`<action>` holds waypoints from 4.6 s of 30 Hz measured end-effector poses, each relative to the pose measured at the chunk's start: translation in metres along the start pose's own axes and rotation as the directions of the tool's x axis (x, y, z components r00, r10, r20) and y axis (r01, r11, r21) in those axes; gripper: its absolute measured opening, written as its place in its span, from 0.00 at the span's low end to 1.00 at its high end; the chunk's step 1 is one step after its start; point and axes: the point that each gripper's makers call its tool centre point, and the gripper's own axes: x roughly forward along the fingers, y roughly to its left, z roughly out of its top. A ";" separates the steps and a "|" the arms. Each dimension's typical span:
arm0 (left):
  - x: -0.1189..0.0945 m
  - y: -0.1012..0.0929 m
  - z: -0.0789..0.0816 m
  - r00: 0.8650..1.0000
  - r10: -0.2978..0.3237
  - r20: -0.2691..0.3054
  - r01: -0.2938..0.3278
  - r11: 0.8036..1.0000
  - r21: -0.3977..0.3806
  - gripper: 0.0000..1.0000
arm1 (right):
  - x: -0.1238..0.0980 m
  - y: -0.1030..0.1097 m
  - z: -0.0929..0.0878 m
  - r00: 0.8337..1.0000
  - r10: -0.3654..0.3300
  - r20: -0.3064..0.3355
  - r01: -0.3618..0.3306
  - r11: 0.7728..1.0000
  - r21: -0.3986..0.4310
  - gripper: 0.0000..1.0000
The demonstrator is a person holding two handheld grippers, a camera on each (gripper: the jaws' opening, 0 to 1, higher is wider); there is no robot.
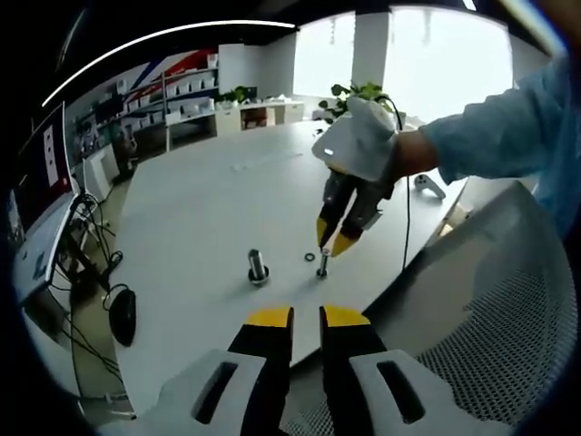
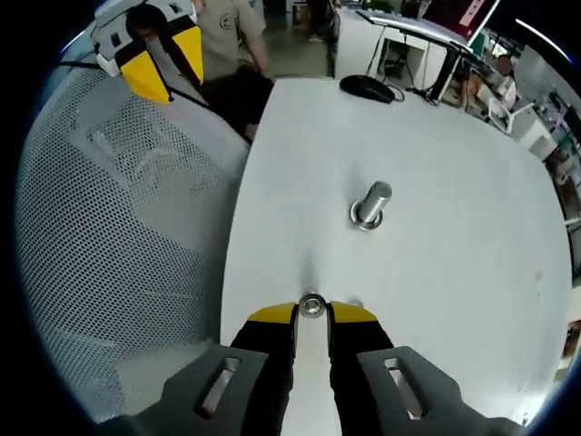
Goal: Place the washer onto the threaded stud by aligning its center hole with the stud, sliding it down to the base, and recovering from edge contact or off-axis alignment until the washer reaches the visible bottom stop.
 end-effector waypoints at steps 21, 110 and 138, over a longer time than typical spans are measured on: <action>0.000 0.000 0.000 1.000 0.000 0.000 0.000 1.000 -0.001 0.09 | 0.012 0.000 0.000 0.999 0.004 -0.041 -0.005 0.999 -0.034 0.15; 0.003 0.001 -0.006 0.999 -0.001 -0.035 0.001 1.000 -0.009 0.09 | 0.044 -0.040 -0.036 0.994 -0.007 -0.110 0.012 0.999 0.042 0.24; 0.003 0.002 -0.007 0.999 0.002 -0.044 -0.002 1.000 -0.013 0.09 | 0.047 -0.045 -0.033 0.994 -0.024 -0.106 0.024 1.000 -0.001 0.14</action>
